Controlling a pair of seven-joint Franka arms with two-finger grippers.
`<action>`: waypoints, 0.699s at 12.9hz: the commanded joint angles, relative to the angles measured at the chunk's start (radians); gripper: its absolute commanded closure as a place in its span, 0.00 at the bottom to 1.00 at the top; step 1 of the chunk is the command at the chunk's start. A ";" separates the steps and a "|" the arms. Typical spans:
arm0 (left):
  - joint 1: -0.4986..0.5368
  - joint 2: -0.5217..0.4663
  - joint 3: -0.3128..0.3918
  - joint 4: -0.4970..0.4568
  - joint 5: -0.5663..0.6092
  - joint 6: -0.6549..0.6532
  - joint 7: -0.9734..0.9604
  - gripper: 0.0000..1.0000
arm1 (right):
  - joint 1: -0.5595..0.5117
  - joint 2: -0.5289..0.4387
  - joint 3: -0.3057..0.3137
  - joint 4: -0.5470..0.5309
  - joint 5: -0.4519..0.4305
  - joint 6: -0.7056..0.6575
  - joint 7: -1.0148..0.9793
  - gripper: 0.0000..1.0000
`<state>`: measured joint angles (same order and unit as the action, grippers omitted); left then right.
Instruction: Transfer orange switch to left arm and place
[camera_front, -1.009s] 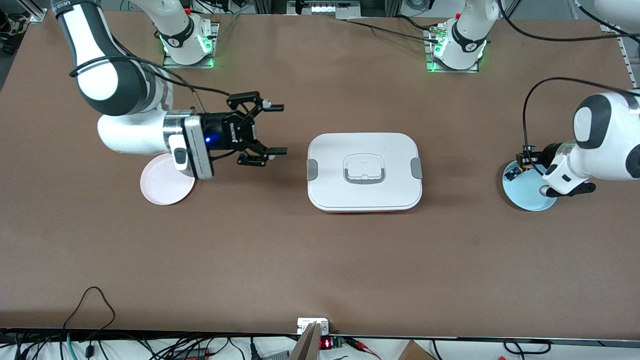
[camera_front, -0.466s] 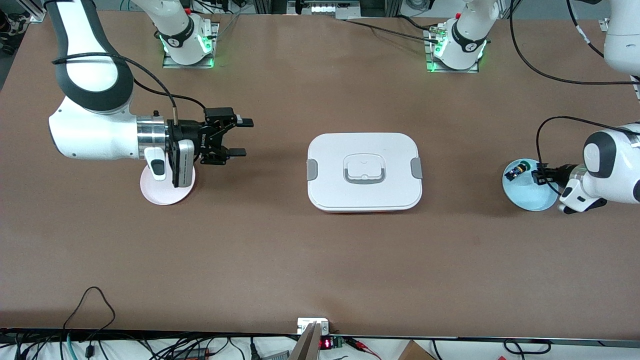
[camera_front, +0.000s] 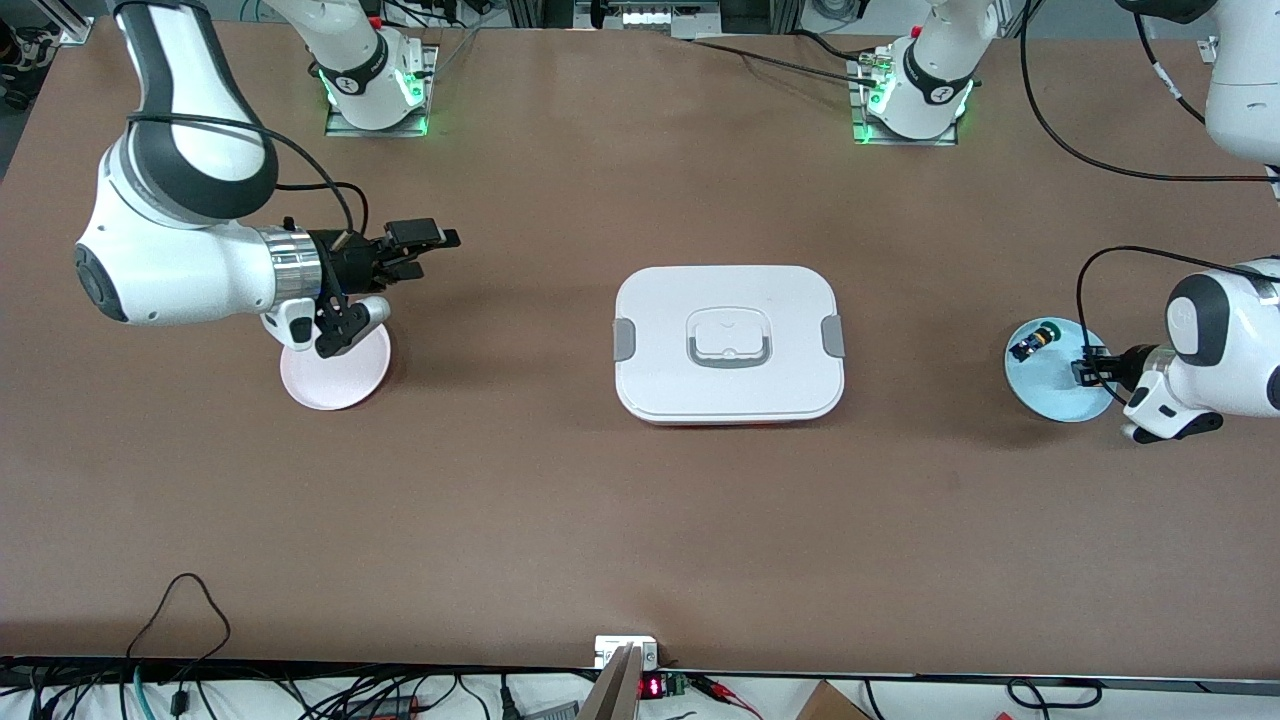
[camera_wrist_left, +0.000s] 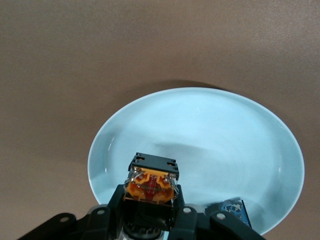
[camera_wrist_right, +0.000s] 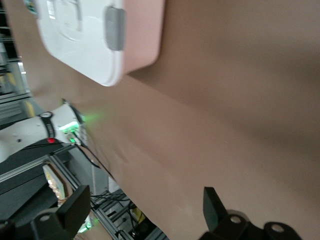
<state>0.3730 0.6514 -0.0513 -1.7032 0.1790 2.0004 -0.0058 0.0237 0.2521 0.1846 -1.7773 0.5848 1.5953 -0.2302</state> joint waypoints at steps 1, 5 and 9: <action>0.007 0.027 -0.007 0.017 0.016 0.027 0.078 0.89 | -0.004 -0.011 0.007 0.010 -0.148 -0.050 0.112 0.00; 0.006 0.021 -0.004 0.013 0.027 0.029 0.136 0.34 | -0.001 -0.017 0.010 0.071 -0.487 -0.124 0.257 0.00; -0.006 -0.067 -0.004 0.010 0.019 0.000 0.136 0.00 | -0.007 -0.030 0.009 0.220 -0.753 -0.141 0.243 0.00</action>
<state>0.3723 0.6585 -0.0525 -1.6847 0.1800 2.0353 0.1086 0.0218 0.2382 0.1860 -1.6382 -0.0588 1.4854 0.0024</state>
